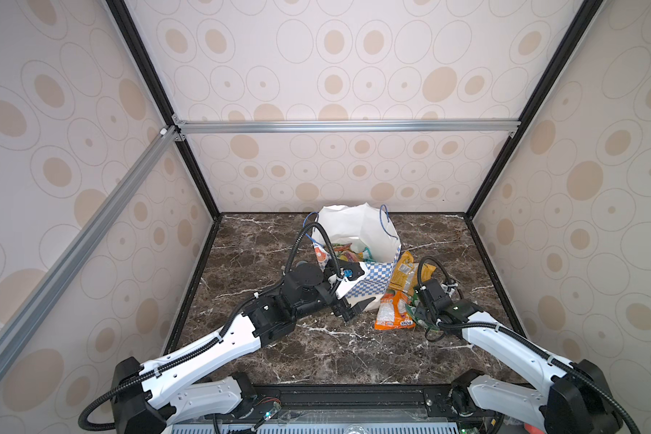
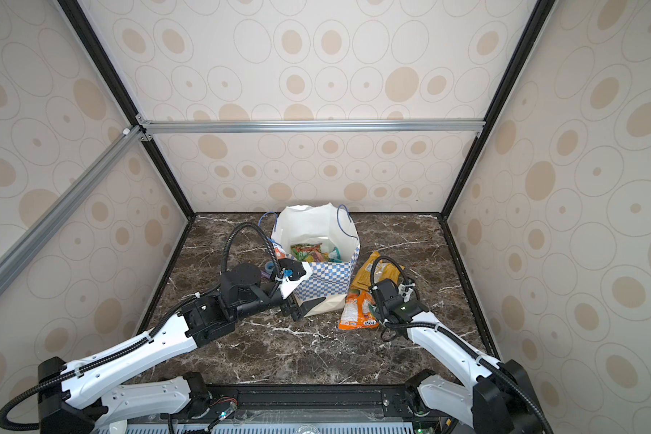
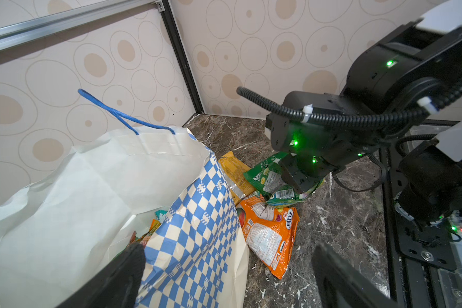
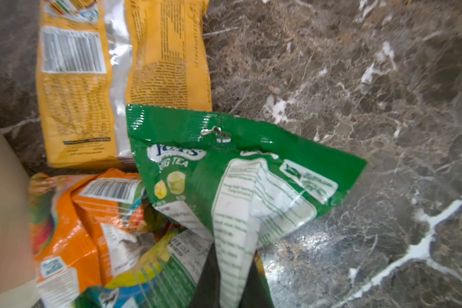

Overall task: Take the snacks out of the paper bag
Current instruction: Place the snack at the middle-right of the table.

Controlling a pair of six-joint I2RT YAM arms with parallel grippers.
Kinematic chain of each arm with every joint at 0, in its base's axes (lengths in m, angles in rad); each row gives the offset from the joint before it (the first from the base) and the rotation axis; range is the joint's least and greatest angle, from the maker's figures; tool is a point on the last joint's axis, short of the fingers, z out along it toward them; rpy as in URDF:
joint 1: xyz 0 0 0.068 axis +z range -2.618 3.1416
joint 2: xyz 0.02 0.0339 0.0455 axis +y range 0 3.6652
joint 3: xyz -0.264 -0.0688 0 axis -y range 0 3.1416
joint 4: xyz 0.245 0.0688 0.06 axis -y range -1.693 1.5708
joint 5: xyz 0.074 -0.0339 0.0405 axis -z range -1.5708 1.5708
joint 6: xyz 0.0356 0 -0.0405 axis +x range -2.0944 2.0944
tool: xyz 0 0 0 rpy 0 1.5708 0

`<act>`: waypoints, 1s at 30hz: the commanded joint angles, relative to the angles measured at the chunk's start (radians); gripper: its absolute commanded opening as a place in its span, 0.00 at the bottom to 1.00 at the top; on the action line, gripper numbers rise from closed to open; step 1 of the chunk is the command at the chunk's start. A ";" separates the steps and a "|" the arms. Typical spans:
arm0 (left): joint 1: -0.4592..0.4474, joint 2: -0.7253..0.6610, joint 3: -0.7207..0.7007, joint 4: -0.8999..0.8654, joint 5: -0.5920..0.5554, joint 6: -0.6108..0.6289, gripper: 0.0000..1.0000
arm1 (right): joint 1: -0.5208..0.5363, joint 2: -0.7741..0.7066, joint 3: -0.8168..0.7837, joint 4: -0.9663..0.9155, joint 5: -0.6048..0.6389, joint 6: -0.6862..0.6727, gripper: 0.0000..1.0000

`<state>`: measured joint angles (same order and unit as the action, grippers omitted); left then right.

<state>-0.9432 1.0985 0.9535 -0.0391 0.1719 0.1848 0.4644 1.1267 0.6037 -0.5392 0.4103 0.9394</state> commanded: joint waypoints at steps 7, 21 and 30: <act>-0.014 0.003 0.028 -0.002 -0.020 0.033 0.98 | -0.006 0.058 -0.046 0.053 -0.041 0.095 0.44; -0.021 -0.015 0.024 0.005 -0.044 0.033 0.98 | -0.007 -0.054 -0.017 -0.118 0.007 0.329 0.98; -0.022 -0.052 0.006 0.034 -0.094 0.031 0.98 | -0.007 -0.199 0.140 -0.020 -0.045 0.042 1.00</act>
<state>-0.9550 1.0763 0.9535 -0.0372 0.1047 0.1886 0.4568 0.9524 0.6907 -0.6090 0.3866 1.1179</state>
